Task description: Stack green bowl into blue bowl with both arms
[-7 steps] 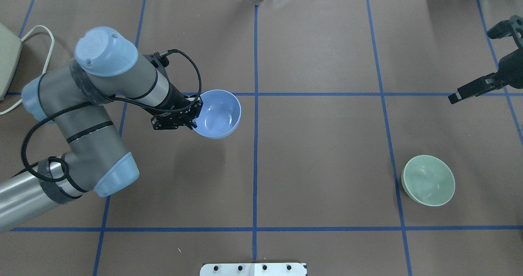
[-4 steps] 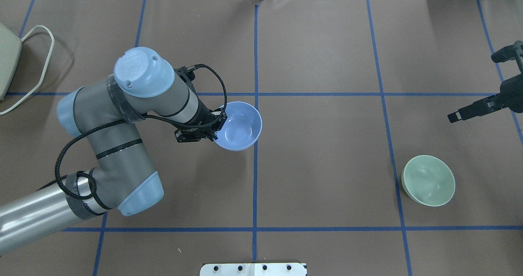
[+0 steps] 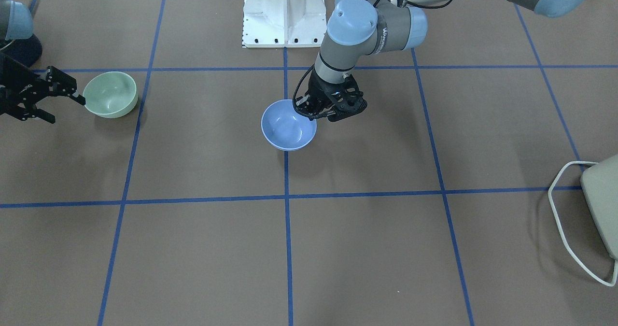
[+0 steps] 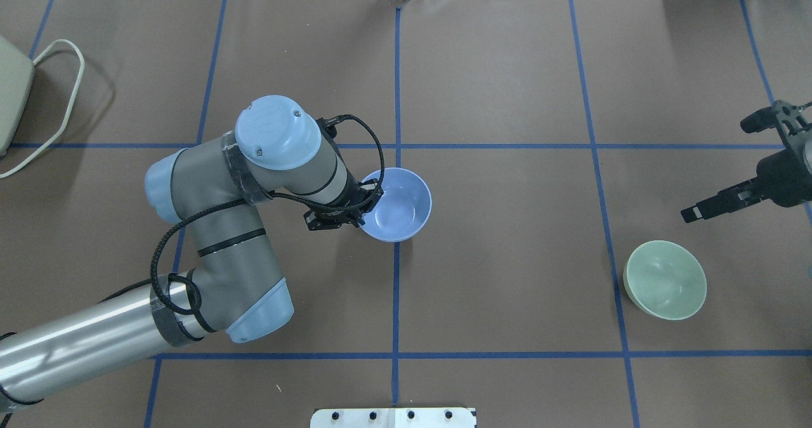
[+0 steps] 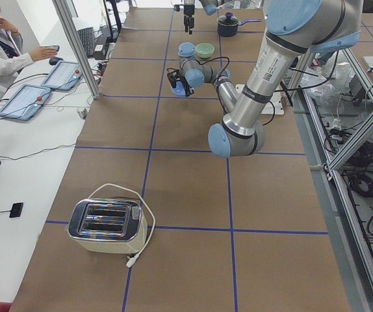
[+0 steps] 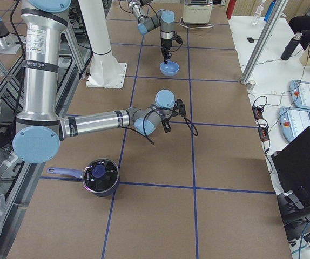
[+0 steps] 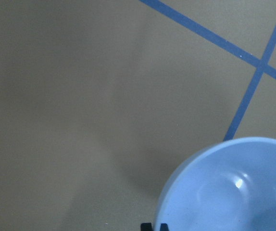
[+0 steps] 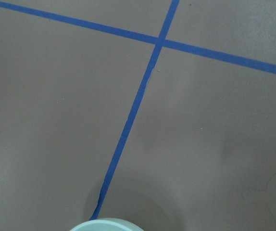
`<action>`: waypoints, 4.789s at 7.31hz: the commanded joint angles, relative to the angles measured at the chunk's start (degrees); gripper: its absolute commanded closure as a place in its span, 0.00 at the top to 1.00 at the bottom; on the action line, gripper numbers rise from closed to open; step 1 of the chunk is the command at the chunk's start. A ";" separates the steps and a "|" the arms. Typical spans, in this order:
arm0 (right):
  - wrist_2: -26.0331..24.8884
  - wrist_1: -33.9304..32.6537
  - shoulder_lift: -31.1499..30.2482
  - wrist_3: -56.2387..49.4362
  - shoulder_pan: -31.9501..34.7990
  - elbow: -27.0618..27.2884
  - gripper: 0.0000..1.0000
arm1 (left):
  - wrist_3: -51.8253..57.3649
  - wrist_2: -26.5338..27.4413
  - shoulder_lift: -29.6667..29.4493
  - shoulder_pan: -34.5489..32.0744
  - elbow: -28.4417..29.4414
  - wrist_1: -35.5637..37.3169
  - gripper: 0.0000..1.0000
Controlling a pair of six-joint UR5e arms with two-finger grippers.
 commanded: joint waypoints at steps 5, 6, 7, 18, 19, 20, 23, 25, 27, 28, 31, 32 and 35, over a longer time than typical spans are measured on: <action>-3.85 0.03 -1.12 0.03 -4.10 0.00 0.96 | -0.10 2.12 -1.84 0.75 6.04 -5.96 0.01; -3.85 0.03 -1.12 0.03 -4.27 0.08 0.98 | -0.02 2.12 -1.84 0.75 5.78 -5.96 0.02; -3.93 0.03 -1.12 0.03 -4.28 0.08 0.98 | 0.25 2.12 -1.75 0.75 5.60 -5.96 0.06; -8.68 0.12 -3.76 -0.76 -10.69 -0.18 0.57 | 1.92 1.94 -1.14 -1.36 0.94 -5.87 0.60; -8.68 0.12 -3.76 -0.76 -10.61 -0.18 0.53 | 1.92 1.94 -1.05 -1.44 0.94 -5.79 0.60; -8.68 0.12 -3.85 -0.76 -10.69 -0.27 0.49 | 1.92 1.94 -1.05 -1.44 0.94 -5.87 0.60; -8.94 0.03 -3.76 -0.76 -10.69 -0.44 0.40 | 1.92 2.03 -0.96 -1.44 1.03 -5.79 0.60; -8.94 0.12 -3.58 -0.68 -10.69 -0.44 0.29 | 1.92 2.03 -0.96 -1.79 1.03 -5.87 0.60; -8.68 0.12 -3.41 -0.67 -10.69 -0.44 0.21 | 2.01 2.03 -0.61 -1.88 1.03 -5.87 0.60; -8.68 0.12 -3.32 -0.50 -10.69 -0.44 0.16 | 2.01 2.12 -0.35 -1.88 1.03 -5.96 0.60; -8.50 0.21 -3.06 -0.32 -10.69 -0.36 0.11 | 2.01 2.21 -0.26 -1.97 1.03 -6.05 0.60; -8.50 0.30 -3.14 -0.15 -10.61 -0.18 0.11 | 2.01 2.12 -0.26 -2.14 1.03 -6.05 0.60; -8.59 0.30 -1.22 -0.06 -9.29 0.26 0.04 | 7.15 1.42 1.66 -3.90 -1.32 -5.61 0.64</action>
